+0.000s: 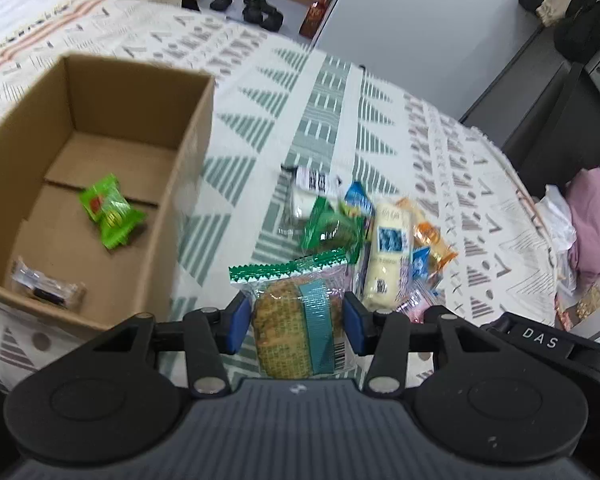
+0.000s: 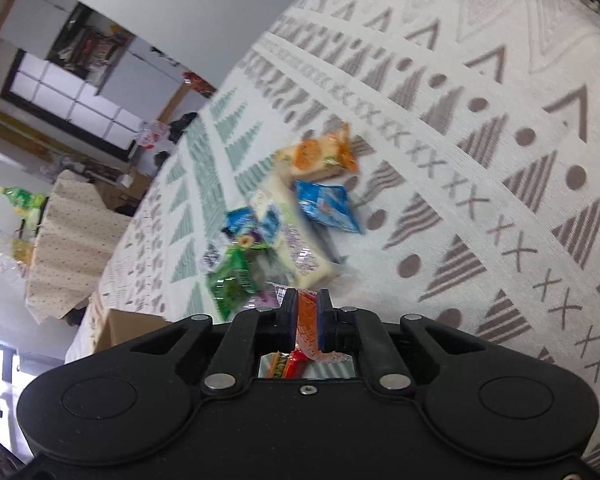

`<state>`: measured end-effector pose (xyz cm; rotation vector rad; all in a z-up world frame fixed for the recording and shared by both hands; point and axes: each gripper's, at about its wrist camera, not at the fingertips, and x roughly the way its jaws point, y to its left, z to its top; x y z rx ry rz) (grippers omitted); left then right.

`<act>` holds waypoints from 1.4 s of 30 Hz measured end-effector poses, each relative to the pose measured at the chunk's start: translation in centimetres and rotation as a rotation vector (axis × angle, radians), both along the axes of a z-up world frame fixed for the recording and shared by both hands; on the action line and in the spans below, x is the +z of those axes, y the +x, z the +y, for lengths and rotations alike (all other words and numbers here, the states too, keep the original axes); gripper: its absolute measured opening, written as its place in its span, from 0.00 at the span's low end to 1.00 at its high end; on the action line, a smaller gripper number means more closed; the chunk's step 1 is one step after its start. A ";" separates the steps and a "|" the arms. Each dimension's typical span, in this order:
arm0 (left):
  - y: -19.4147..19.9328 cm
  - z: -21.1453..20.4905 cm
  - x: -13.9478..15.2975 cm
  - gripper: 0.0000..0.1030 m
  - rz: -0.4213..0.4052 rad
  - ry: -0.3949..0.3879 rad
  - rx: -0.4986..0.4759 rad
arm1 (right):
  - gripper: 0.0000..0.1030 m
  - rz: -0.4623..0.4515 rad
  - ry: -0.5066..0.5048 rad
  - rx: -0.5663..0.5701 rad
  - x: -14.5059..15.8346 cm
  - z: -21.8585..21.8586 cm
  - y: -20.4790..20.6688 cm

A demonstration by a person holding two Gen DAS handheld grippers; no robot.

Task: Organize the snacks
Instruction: 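Carry both packs over the box and open both tools to drop them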

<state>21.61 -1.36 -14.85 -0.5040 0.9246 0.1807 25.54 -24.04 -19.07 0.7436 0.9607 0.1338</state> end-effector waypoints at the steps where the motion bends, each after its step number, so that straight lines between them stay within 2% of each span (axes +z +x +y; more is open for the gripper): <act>1: -0.2 0.1 0.5 0.46 -0.012 0.005 0.000 | 0.09 -0.019 0.005 0.014 0.3 0.2 -0.1; 8: -1.7 1.8 3.2 0.46 -0.069 0.038 0.022 | 0.09 -0.122 0.050 0.101 2.5 1.9 -0.6; 25: -5.2 9.4 8.0 0.46 -0.150 0.062 0.165 | 0.09 -0.244 0.001 0.214 7.9 6.3 -1.8; 33: -5.8 13.2 7.7 0.46 -0.149 0.065 0.221 | 0.09 -0.284 0.015 0.274 10.5 9.9 -2.3; 42: -5.5 15.5 5.2 0.47 -0.103 0.000 0.222 | 0.09 -0.283 0.000 0.343 11.5 14.3 -3.1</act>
